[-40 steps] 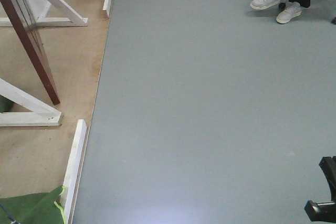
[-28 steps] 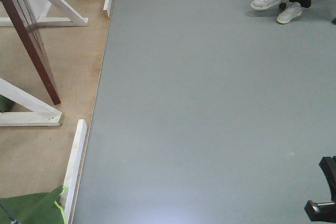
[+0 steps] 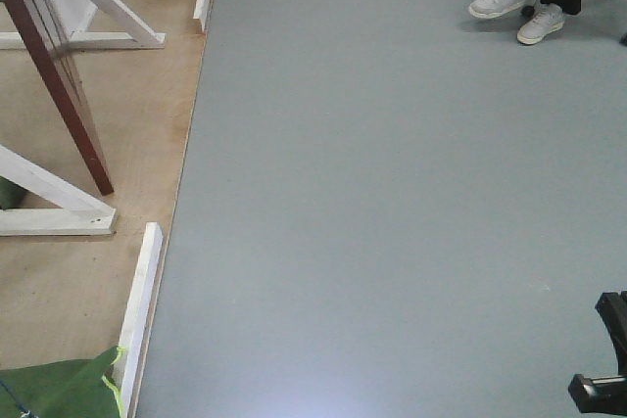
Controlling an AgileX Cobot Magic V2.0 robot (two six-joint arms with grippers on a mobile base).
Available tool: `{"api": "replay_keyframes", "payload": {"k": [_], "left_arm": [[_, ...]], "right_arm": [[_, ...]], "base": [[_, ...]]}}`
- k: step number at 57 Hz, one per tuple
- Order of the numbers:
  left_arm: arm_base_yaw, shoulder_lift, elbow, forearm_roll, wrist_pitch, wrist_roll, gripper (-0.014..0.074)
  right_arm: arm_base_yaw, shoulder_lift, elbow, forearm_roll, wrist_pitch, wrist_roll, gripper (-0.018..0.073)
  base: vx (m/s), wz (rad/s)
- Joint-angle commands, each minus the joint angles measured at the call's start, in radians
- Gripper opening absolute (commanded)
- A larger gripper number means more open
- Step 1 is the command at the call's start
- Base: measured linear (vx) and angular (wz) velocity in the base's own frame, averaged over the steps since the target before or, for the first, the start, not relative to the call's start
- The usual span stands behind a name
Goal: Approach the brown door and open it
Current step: 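Drive the base forward and turn toward the brown door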
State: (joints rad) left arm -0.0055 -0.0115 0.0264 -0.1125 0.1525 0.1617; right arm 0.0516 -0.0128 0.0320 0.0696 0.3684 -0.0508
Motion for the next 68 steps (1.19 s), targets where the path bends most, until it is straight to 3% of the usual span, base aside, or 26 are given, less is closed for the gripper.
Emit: {"api": "replay_keyframes", "payload": {"k": [1, 68], "left_arm": [[-0.002, -0.014, -0.017, -0.003, -0.081, -0.005, 0.0067], [-0.002, -0.014, -0.017, -0.003, -0.081, -0.005, 0.0067]], "right_arm": [[0.002, -0.006, 0.004, -0.003, -0.078, -0.006, 0.0], [0.002, -0.006, 0.004, -0.003, -0.078, -0.006, 0.0]], "base": [[0.0, 0.0], [0.04, -0.01]]}}
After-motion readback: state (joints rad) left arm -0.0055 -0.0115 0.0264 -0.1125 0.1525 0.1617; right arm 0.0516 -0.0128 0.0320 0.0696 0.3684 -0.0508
